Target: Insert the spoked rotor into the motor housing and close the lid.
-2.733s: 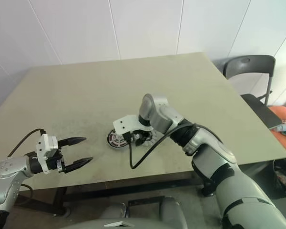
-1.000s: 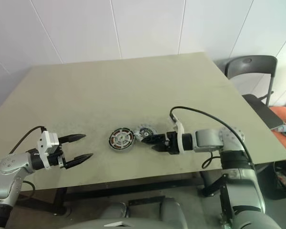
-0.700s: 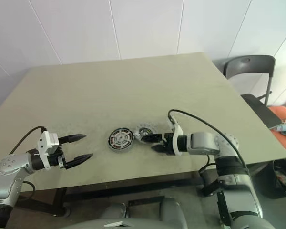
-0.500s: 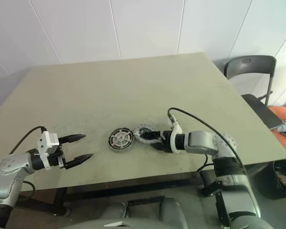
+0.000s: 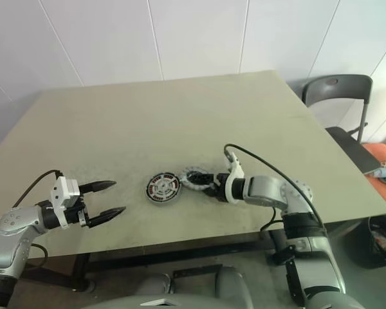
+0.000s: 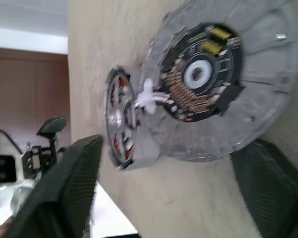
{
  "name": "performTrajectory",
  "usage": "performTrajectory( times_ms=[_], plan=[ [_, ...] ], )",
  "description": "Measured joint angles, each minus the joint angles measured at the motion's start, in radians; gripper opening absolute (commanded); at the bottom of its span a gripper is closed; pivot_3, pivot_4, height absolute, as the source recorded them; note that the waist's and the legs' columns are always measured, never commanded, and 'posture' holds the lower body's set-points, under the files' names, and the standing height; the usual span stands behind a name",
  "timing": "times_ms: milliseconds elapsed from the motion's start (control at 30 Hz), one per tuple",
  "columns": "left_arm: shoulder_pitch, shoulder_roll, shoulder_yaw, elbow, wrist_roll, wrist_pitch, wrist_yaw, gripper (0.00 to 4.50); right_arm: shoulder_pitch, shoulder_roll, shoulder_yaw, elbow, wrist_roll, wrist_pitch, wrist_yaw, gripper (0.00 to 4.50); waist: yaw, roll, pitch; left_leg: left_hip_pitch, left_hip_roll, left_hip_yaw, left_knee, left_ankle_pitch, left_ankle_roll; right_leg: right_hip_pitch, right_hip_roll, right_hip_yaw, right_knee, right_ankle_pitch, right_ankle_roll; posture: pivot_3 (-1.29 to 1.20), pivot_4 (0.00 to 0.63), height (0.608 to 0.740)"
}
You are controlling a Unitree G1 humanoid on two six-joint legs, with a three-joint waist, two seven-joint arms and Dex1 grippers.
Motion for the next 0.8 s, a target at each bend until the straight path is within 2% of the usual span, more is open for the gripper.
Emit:
performTrajectory(
  times_ms=[300, 567, 800],
  plan=[
    [-0.011, 0.000, 0.000, 0.000, 0.000, 0.003, 0.005, 4.50, 0.000, 0.029, -0.047, -0.032, -0.071, -0.020, 0.044, 0.07, 0.000, 0.000, 0.000, 0.000, 0.000, 0.000, 0.000, 0.000, 0.000, 0.000, 0.000, 0.000, 0.000, 0.000, 0.000, 0.00, 0.000, 0.740],
    [-0.017, 0.000, -0.001, 0.001, 0.000, 0.003, 0.002, 4.50, 0.006, 0.032, -0.045, -0.136, -0.205, -0.014, 0.165, 0.03, 0.001, 0.000, 0.000, 0.000, 0.000, 0.000, 0.000, 0.000, 0.000, 0.000, 0.000, 0.000, 0.000, 0.000, 0.000, 0.00, 0.000, 0.740],
    [-0.022, 0.000, -0.002, 0.004, 0.001, 0.003, -0.002, 4.50, 0.011, -0.037, 0.041, -0.292, -0.436, -0.011, 0.384, 0.03, -0.001, 0.000, 0.000, -0.001, 0.000, 0.000, -0.001, 0.000, 0.000, -0.002, 0.000, 0.000, -0.001, 0.000, 0.000, 0.00, 0.000, 0.740]
  ],
)
